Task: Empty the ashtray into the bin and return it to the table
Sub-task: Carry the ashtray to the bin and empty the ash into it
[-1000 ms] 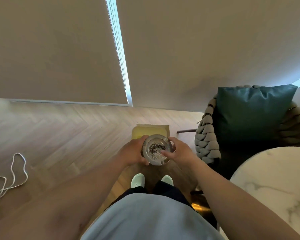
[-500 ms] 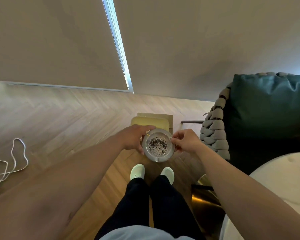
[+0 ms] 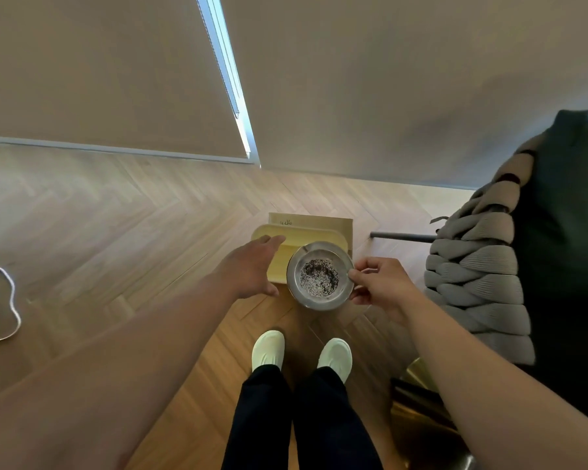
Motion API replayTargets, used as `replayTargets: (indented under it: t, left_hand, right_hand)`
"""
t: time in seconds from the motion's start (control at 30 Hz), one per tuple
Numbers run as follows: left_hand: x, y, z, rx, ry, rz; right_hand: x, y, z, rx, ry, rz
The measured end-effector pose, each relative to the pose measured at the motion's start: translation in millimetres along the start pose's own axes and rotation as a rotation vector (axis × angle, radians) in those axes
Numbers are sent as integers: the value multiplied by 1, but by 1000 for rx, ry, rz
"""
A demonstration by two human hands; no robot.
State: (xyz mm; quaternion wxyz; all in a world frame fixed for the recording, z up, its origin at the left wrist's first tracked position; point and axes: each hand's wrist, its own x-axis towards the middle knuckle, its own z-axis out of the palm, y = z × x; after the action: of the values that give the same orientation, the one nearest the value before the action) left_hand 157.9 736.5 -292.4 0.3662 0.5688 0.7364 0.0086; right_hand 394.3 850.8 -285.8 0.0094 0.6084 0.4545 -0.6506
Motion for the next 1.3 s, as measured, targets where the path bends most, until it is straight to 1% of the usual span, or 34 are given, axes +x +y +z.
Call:
replayTargets:
  t: [0.13,0.23,0.33,0.43,0.53,0.73,0.87,0.93,0.97,1.03,1.13,1.2,1.27,1.3]
  left_hand:
    - [35,-33,27,120,19,-34]
    - [68,-57,47,212,53,-6]
    - [105,-80,62,256,90,5]
    - [132,-104,85,302,62,9]
    - [147,-126,107,326,10,10]
    - [172,-145,129,308,13,22]
    - [170,-149,143,298,-11,26]
    - [168,-149,146,285,-11,31]
    - [169,-149,145,281,-7,33]
    - [171,-148,142,276,0,39]
    - [174,-147,136,271,-7,38]
    - [176,-147,135,275,-8,33]
    - [176,-146,135,279,-12,36]
    - [176,-146,135,279,-15,41]
  right_hand:
    - [44,23,12,83,13,33]
    - [84,35,16,105,41,33]
    - [124,43,19,117,61,5]
    - [162,57,27,99,68,-21]
    - [190,71,35,91,60,-30]
    - [226,83,39,100,61,-66]
    - [228,91,47,18,57,-133]
    - [226,90,50,-93,87,-243]
    - [225,89,51,-187,117,-332]
    - [221,85,55,-397,165,-561]
    - [216,86,63,-657,146,-946]
    - [219,93,69,-922,179,-1162]
    - [223,102,72,-1144,262,-1302]
    - [225,107,73,-1199,300,-1350]
